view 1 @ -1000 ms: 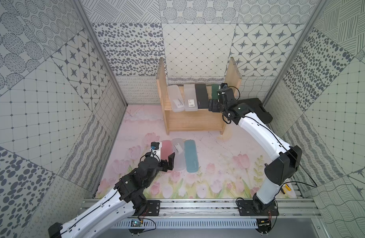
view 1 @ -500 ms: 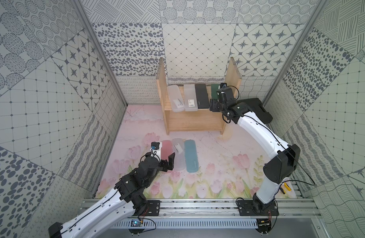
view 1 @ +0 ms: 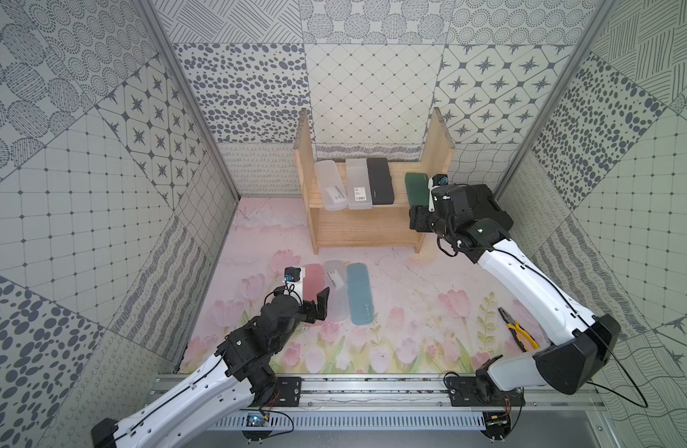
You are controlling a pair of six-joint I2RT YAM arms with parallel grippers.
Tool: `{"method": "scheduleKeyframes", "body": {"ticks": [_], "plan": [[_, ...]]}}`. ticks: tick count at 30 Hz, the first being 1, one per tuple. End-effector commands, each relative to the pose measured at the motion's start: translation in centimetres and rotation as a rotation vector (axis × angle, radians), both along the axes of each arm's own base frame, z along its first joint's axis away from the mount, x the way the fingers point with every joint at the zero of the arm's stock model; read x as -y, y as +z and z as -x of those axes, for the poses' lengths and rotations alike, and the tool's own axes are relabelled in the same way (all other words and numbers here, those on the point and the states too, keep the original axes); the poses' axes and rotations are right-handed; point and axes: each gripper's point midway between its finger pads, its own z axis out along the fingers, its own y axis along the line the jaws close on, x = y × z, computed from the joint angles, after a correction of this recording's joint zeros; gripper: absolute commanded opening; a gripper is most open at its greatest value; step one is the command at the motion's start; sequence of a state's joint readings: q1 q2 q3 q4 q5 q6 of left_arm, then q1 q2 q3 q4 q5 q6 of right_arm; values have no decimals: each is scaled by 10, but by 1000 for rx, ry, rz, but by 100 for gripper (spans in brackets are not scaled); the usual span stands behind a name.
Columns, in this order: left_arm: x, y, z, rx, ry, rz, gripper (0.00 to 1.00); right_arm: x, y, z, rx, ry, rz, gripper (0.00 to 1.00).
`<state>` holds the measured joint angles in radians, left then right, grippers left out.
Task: Remove the pencil cases from the shelf
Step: Pick up the pencil case from the shelf.
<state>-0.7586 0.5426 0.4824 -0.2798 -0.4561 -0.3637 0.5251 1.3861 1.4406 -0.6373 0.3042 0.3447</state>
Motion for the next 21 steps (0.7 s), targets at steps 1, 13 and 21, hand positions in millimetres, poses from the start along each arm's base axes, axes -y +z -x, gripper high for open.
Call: {"method": "scheduleKeyframes", "body": {"ticks": [1,13,21], "plan": [[2,10,-3,42,-4,10,99,0,16,25,51,39,-81,66],[2,10,-4,46,-2,3,99,5,-11,119,15,247,-193,67],[1,8,-6,49,5,-14,99,-17,-74,142,-99,330,-153,67]]}}
